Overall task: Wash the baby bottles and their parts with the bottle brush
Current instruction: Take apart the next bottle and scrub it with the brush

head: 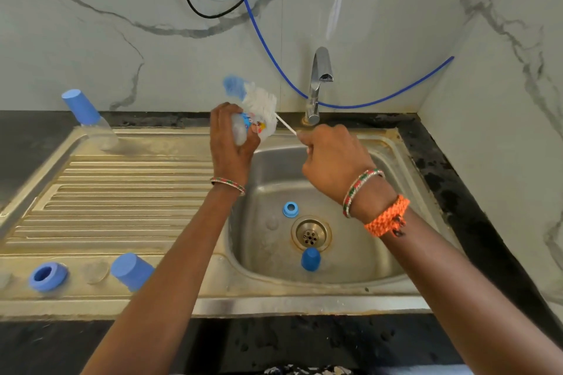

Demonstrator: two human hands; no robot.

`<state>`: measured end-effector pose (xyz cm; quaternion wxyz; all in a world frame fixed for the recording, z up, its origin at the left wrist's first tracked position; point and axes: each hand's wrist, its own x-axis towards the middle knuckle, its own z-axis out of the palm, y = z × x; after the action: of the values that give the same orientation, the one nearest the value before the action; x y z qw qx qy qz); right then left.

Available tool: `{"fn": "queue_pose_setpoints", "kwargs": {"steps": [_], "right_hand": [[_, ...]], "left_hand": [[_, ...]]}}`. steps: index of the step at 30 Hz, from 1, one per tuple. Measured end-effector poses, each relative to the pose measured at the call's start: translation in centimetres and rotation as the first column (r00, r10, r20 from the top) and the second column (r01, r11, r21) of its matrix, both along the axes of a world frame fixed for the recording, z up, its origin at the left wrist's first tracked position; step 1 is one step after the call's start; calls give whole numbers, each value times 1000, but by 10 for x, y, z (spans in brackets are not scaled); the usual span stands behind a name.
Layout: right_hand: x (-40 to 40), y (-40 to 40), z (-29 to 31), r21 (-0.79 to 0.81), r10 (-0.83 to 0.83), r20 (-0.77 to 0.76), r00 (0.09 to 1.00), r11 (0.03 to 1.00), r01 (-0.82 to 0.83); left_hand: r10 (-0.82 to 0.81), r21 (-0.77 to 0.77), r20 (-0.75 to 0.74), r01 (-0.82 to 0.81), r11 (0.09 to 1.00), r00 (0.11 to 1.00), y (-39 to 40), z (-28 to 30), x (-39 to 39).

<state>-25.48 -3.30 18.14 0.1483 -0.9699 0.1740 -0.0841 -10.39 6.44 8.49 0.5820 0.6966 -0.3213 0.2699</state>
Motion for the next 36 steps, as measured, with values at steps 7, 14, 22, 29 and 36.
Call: {"fn": "queue_pose_setpoints", "kwargs": {"steps": [7,14,22,29,36], "right_hand": [[-21,11,-6,60,41,7,999,997,-41],[-12,6,-5,-15,9,56,998,1000,-8],[-11,7,-58,-54,-26,-72,997,998,22],[-24,-25,-90,4,-232,-40,972,973,232],[-82,-79,-126,120,-475,170,863,880,460]], "left_hand": [[168,-292,-235,-234,927,957,5,8,22],[194,-332,-349,-314,889,917,-11,12,9],[-111,-365,-773,-296,883,624,-27,31,12],[-345,-438,-872,-238,867,347,-23,18,8],[-551,-557,-822,3,830,-141,-22,-25,-25]]}}
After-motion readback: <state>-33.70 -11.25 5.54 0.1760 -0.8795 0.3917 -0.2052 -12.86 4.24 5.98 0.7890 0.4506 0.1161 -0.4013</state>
